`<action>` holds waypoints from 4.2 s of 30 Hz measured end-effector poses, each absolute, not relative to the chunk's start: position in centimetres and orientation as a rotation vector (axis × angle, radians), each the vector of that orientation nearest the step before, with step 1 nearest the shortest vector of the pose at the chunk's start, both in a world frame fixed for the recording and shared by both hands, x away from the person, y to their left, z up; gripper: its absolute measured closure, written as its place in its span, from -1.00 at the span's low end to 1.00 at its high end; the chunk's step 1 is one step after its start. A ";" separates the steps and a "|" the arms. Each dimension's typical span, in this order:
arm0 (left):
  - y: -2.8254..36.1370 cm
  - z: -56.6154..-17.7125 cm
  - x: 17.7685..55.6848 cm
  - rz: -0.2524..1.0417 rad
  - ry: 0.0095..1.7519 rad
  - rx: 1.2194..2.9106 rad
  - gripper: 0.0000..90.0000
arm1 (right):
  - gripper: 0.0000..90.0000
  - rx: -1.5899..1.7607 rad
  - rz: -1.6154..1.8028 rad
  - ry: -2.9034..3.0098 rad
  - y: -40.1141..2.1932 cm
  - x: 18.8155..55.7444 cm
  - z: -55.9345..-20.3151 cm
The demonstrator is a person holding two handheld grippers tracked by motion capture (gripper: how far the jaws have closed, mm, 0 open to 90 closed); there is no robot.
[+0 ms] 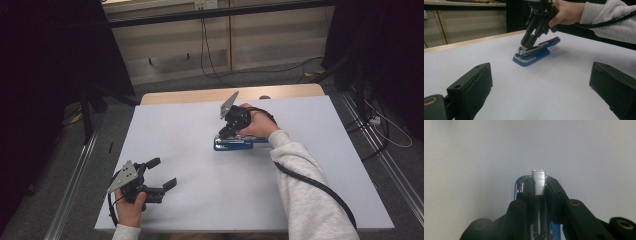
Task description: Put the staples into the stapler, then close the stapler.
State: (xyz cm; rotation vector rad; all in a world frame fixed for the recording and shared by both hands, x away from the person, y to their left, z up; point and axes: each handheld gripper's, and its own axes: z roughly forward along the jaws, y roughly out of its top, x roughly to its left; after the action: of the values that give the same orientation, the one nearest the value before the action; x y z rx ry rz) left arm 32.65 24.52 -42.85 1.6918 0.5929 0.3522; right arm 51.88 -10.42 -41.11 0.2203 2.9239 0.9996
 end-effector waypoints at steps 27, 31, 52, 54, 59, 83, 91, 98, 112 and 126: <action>24.1 -42.9 33.5 0.328 0.612 1.690 -0.90 | 0.07 0.441 1.193 2.831 -13.2 50.4 -40.6; 23.4 -42.9 33.9 0.316 0.609 1.713 -0.90 | -0.18 0.523 1.224 2.788 -14.7 49.9 -40.7; 19.8 -43.1 37.2 0.279 0.735 1.753 -0.92 | -0.69 0.801 1.160 2.595 -22.5 44.7 -40.6; 19.3 -43.4 38.1 0.266 0.788 1.750 -0.92 | -0.69 0.840 1.163 2.568 -23.3 44.2 -40.7; 17.6 -43.6 39.6 0.278 0.808 1.816 -0.91 | -0.61 0.938 1.124 2.508 -25.3 43.1 -41.4; 11.9 -45.4 44.8 0.309 0.952 1.983 0.83 | 1.00 1.206 0.953 2.354 -29.7 41.0 -44.0; 10.8 -45.7 45.2 0.282 0.943 2.025 0.89 | 1.00 1.171 0.899 2.373 -27.9 41.2 -44.1; 10.5 -46.1 45.7 0.280 0.951 2.040 0.89 | 1.00 1.166 0.887 2.386 -27.6 41.5 -44.5; 9.9 -46.4 45.9 0.282 0.941 2.079 0.90 | 1.00 1.153 0.870 2.400 -26.6 42.1 -44.8; 9.5 -46.5 46.1 0.271 0.936 2.082 0.89 | 1.00 1.107 0.947 2.386 -25.7 42.0 -43.9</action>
State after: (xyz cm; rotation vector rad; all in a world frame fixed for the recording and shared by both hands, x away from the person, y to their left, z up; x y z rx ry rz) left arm 46.07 9.49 -46.48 2.0821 0.9364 0.2709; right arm 41.99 -25.65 -43.92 1.1069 2.3859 0.9474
